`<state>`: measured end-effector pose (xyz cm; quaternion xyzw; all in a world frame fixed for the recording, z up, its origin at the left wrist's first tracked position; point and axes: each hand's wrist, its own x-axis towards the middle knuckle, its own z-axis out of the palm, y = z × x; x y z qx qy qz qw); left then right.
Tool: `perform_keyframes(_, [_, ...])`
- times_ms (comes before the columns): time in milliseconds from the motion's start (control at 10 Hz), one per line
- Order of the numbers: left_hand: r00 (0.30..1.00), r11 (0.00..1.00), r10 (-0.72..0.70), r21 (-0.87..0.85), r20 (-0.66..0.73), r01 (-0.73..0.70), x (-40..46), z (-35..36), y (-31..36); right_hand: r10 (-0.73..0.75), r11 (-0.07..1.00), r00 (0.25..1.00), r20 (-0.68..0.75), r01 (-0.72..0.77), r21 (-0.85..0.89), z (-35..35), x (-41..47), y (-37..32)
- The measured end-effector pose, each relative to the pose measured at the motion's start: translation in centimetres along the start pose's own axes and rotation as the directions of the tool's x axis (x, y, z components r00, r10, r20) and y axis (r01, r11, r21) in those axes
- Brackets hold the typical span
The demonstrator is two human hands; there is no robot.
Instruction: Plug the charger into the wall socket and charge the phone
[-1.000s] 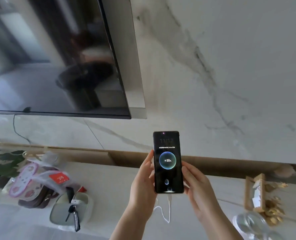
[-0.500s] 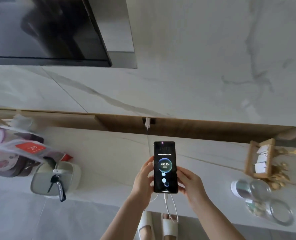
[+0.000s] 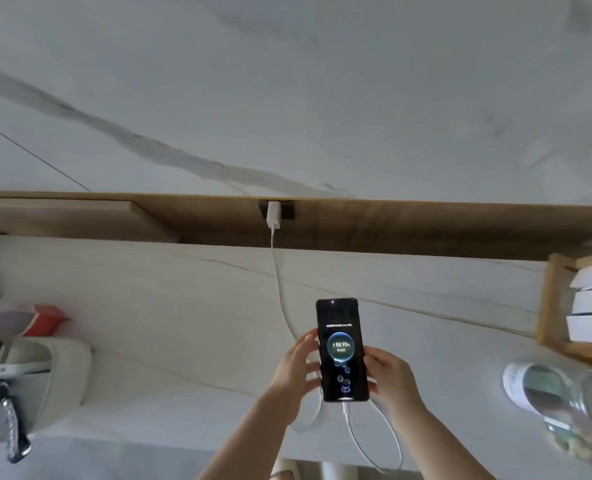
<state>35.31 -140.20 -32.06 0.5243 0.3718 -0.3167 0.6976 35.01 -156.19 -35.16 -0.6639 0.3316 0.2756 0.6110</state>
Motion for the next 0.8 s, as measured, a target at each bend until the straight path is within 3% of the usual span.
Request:
perform_keyframes(500, [0.997,0.994,-0.052,0.097,-0.065,0.058,7.8,-0.1,-3.3,-0.023,0.905,1.0,0.0,0.021,-0.424,1.8,6.0,4.8])
perform_keyframes(700, [0.991,0.965,-0.079,0.24,-0.105,0.103,7.0,-0.6,-3.1,-0.081,0.636,0.991,0.107,0.134,-0.76,1.5,4.6,3.3])
perform_keyframes(800, [0.991,0.883,0.013,0.467,-0.133,0.051,5.3,-1.3,-3.1,-0.142,0.482,0.985,0.097,0.154,-0.863,0.8,2.3,1.7])
